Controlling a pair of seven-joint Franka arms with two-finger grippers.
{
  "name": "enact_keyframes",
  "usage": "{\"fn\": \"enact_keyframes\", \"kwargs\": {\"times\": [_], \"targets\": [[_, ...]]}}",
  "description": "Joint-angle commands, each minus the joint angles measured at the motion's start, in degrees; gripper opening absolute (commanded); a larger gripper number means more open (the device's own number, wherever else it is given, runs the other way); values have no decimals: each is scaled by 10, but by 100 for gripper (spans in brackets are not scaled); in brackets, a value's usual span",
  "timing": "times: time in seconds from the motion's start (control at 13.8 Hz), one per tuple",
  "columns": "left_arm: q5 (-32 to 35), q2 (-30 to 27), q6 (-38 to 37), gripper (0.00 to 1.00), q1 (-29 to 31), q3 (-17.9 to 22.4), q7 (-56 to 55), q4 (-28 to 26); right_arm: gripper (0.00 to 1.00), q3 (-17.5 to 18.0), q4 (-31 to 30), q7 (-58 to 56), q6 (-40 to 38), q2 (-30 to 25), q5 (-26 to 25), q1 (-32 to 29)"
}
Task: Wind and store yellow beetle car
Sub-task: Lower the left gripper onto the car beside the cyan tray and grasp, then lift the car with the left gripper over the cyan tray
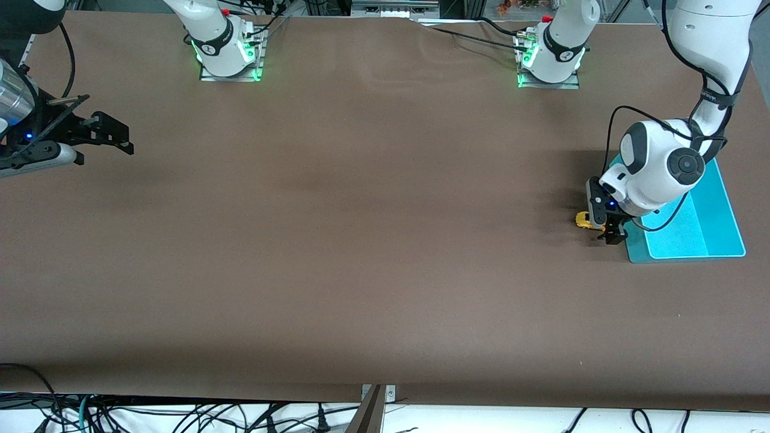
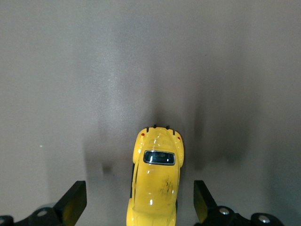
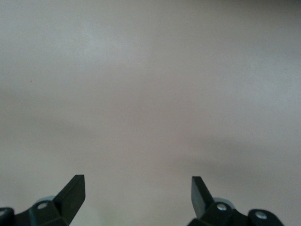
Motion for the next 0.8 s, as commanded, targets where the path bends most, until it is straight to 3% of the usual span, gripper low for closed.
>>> {"fn": "enact_keyframes", "kwargs": {"times": [0.0,0.29,0.51,0.72], "targets": [[12,2,9,100,8,-5,10,-10,100,1,18,6,-11,6,-2,1],[12,14,30,97,7,-5,10,-19,100,1,19,5,-11,6,-2,1],[10,14,32,46,5,-6,49,-18,100,1,18,5,-11,6,-2,0],[9,11,29,7,1,-6,57,-14,100,1,18,4,-11,6,-2,1]]}}
